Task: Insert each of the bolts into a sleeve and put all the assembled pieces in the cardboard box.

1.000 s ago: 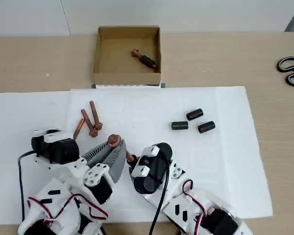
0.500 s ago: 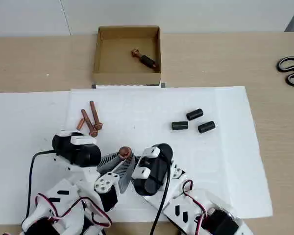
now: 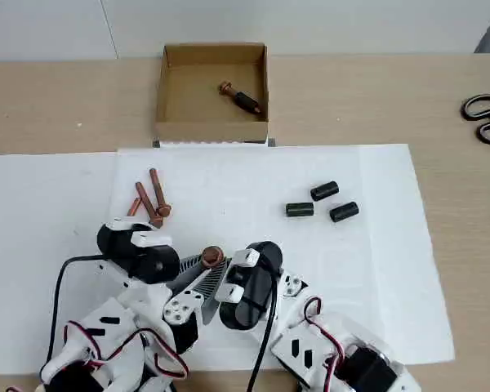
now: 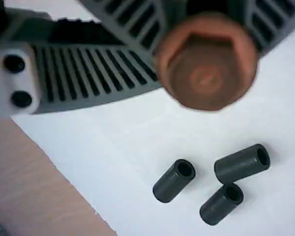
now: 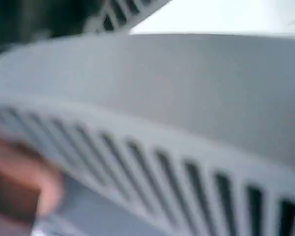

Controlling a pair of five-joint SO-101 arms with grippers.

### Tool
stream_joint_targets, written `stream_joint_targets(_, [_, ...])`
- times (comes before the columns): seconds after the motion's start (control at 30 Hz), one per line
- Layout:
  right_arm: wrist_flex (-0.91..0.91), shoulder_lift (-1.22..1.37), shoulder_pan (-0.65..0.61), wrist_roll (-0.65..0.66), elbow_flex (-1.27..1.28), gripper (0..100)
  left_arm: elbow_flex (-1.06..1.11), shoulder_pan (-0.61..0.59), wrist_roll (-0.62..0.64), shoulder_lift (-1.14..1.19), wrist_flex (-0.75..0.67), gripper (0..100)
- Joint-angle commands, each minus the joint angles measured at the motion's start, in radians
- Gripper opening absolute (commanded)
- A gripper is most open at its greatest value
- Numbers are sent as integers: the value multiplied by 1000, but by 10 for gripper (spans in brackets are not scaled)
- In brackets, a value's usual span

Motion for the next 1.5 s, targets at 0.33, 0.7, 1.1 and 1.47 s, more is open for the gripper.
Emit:
stream_joint_targets(0.33, [-21,-5,2,8,-77,2,-2,2,-21,-2,35,183])
stream_joint_targets(0.7, [-22,-8,62,6,-41,2,-22,-253,-216,-2,114,186])
stream_joint_targets(1.1, [-30,-8,119,5,29,2,-196,-270,-121,-2,126,142])
stream_joint_targets(1.47, [-31,-8,278,3,15,2,-214,-393,-84,-3,130,6])
